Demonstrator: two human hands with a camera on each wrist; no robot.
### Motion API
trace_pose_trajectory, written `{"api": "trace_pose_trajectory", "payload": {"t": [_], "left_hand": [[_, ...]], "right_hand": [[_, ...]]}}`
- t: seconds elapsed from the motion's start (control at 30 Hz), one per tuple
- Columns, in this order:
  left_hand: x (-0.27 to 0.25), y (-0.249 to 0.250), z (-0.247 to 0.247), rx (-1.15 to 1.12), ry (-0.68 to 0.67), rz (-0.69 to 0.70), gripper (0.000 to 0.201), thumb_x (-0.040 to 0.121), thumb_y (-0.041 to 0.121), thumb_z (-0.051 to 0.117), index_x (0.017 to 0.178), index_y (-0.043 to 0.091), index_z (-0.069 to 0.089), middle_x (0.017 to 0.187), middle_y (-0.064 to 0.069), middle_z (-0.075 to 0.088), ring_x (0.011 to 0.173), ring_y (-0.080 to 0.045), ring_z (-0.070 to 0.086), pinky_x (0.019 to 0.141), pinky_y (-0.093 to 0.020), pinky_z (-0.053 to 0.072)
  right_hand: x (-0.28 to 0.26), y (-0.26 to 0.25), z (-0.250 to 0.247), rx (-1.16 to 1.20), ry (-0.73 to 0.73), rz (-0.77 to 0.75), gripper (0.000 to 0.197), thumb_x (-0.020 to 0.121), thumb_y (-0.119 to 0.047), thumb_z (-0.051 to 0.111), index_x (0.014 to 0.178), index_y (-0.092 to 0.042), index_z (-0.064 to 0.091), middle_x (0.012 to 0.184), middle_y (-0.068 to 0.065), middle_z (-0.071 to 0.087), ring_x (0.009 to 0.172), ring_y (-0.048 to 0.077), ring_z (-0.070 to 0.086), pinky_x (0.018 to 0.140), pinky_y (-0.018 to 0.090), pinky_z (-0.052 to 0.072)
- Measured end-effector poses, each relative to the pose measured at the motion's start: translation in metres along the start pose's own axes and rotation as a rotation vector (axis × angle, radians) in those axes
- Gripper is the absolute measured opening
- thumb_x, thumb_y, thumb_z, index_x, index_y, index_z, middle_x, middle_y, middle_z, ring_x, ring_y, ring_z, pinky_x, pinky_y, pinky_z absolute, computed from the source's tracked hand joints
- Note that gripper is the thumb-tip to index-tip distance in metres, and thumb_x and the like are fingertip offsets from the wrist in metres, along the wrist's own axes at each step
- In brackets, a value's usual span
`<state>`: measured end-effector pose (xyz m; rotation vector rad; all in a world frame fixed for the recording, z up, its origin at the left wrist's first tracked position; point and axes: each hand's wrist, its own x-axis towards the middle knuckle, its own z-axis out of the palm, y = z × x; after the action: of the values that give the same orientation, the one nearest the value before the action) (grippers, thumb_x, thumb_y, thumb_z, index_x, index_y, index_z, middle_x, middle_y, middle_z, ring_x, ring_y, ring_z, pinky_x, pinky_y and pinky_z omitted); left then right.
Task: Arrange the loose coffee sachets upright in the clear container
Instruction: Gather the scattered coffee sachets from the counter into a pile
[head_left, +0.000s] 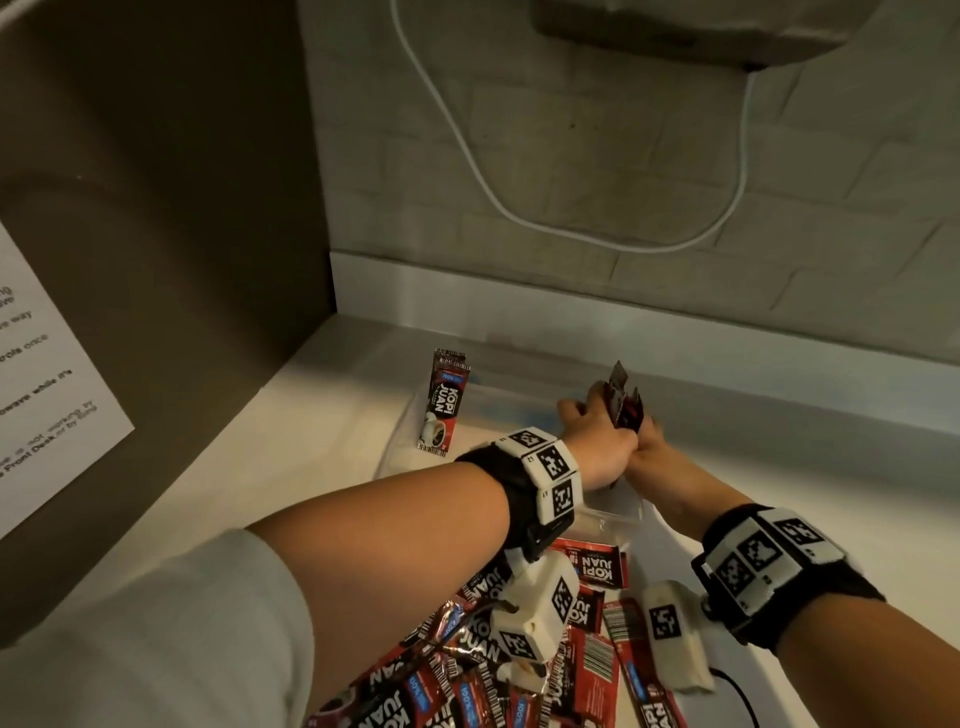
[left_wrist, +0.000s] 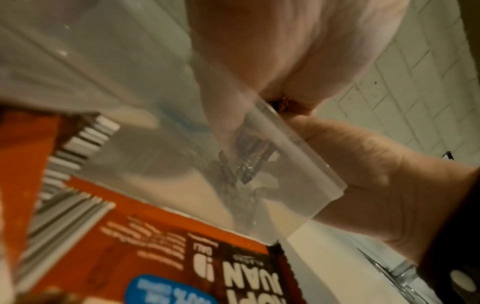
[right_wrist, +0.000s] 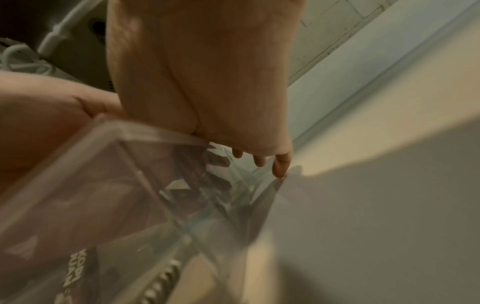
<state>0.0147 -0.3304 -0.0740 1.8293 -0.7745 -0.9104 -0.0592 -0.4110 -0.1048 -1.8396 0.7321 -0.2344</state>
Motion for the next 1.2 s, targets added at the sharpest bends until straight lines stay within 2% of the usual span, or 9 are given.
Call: {"api": "trace_pose_trajectory", "payload": {"t": [0.13, 0.27, 0.33, 0.47, 0.67, 0.8, 0.97, 1.07, 1.2], "left_hand": [[0.002, 0.000, 0.000, 0.011, -0.013, -0.024, 0.059, 0.091, 0.011, 0.051, 0.145, 0.020, 0.028, 0.135, -0.013, 0.021, 0.119, -0.036, 0.043, 0.108, -0.038, 0.038], [0.006, -0.001, 0.001, 0.002, 0.010, -0.044, 0.065, 0.091, 0.011, 0.052, 0.149, 0.020, 0.023, 0.137, -0.013, 0.021, 0.124, -0.036, 0.041, 0.109, -0.039, 0.037], [0.009, -0.003, 0.002, -0.007, 0.014, -0.062, 0.065, 0.091, 0.010, 0.052, 0.148, 0.020, 0.024, 0.135, -0.013, 0.023, 0.122, -0.036, 0.042, 0.107, -0.040, 0.040], [0.010, -0.007, 0.001, -0.024, -0.023, -0.150, 0.070, 0.088, 0.012, 0.055, 0.149, 0.026, 0.023, 0.138, -0.019, 0.033, 0.124, -0.040, 0.042, 0.106, -0.047, 0.040], [0.016, -0.008, 0.002, -0.074, -0.078, -0.185, 0.094, 0.082, 0.014, 0.057, 0.152, 0.038, -0.001, 0.140, -0.023, 0.038, 0.124, -0.042, 0.045, 0.103, -0.050, 0.043], [0.023, -0.010, 0.005, -0.003, -0.157, -0.172, 0.103, 0.059, 0.038, 0.052, 0.150, 0.042, 0.005, 0.136, -0.024, 0.043, 0.121, -0.041, 0.047, 0.102, -0.049, 0.045], [0.009, 0.000, 0.003, 0.024, -0.166, -0.198, 0.111, 0.055, 0.049, 0.050, 0.152, 0.040, -0.003, 0.150, -0.020, 0.029, 0.136, -0.040, 0.031, 0.111, -0.049, 0.033], [0.009, -0.001, 0.002, 0.021, -0.146, -0.193, 0.114, 0.055, 0.050, 0.051, 0.151, 0.040, -0.009, 0.150, -0.020, 0.028, 0.134, -0.040, 0.033, 0.109, -0.047, 0.037], [0.017, -0.006, 0.003, 0.052, -0.166, -0.183, 0.112, 0.052, 0.053, 0.053, 0.149, 0.047, -0.003, 0.144, -0.021, 0.035, 0.126, -0.041, 0.043, 0.101, -0.046, 0.046]], "right_hand": [[0.002, 0.001, -0.002, 0.054, -0.029, 0.007, 0.104, 0.050, -0.033, 0.079, 0.143, -0.034, 0.031, 0.143, 0.001, 0.036, 0.125, 0.021, 0.046, 0.106, 0.044, 0.042], [0.006, 0.005, -0.008, 0.109, -0.032, 0.016, 0.102, 0.042, -0.023, 0.084, 0.133, -0.032, 0.036, 0.136, 0.007, 0.046, 0.117, 0.023, 0.054, 0.094, 0.039, 0.051], [0.007, 0.006, -0.009, 0.090, -0.025, 0.023, 0.106, 0.039, -0.028, 0.085, 0.134, -0.032, 0.037, 0.136, 0.007, 0.045, 0.117, 0.024, 0.054, 0.096, 0.043, 0.050], [0.011, 0.011, -0.009, 0.046, -0.015, 0.033, 0.094, 0.045, -0.024, 0.084, 0.129, -0.034, 0.041, 0.132, 0.008, 0.047, 0.115, 0.027, 0.055, 0.096, 0.047, 0.050], [0.016, 0.015, -0.010, 0.056, 0.002, 0.039, 0.095, 0.042, -0.025, 0.085, 0.126, -0.035, 0.044, 0.131, 0.009, 0.048, 0.113, 0.029, 0.057, 0.092, 0.049, 0.052], [0.011, 0.009, -0.009, 0.085, 0.005, 0.033, 0.089, 0.044, -0.012, 0.083, 0.120, -0.035, 0.042, 0.133, 0.011, 0.046, 0.114, 0.030, 0.056, 0.093, 0.049, 0.052], [0.005, 0.003, -0.010, 0.095, -0.033, 0.034, 0.097, 0.063, 0.015, 0.075, 0.139, -0.024, 0.028, 0.132, 0.008, 0.049, 0.116, 0.026, 0.054, 0.090, 0.044, 0.053], [-0.001, -0.002, -0.013, 0.101, -0.027, 0.039, 0.094, 0.067, 0.018, 0.072, 0.140, -0.020, 0.025, 0.118, 0.002, 0.056, 0.108, 0.024, 0.058, 0.086, 0.044, 0.054], [-0.005, -0.006, -0.015, 0.096, -0.019, 0.038, 0.094, 0.068, 0.015, 0.074, 0.139, -0.024, 0.026, 0.117, 0.001, 0.058, 0.103, 0.022, 0.062, 0.086, 0.049, 0.055]]}}
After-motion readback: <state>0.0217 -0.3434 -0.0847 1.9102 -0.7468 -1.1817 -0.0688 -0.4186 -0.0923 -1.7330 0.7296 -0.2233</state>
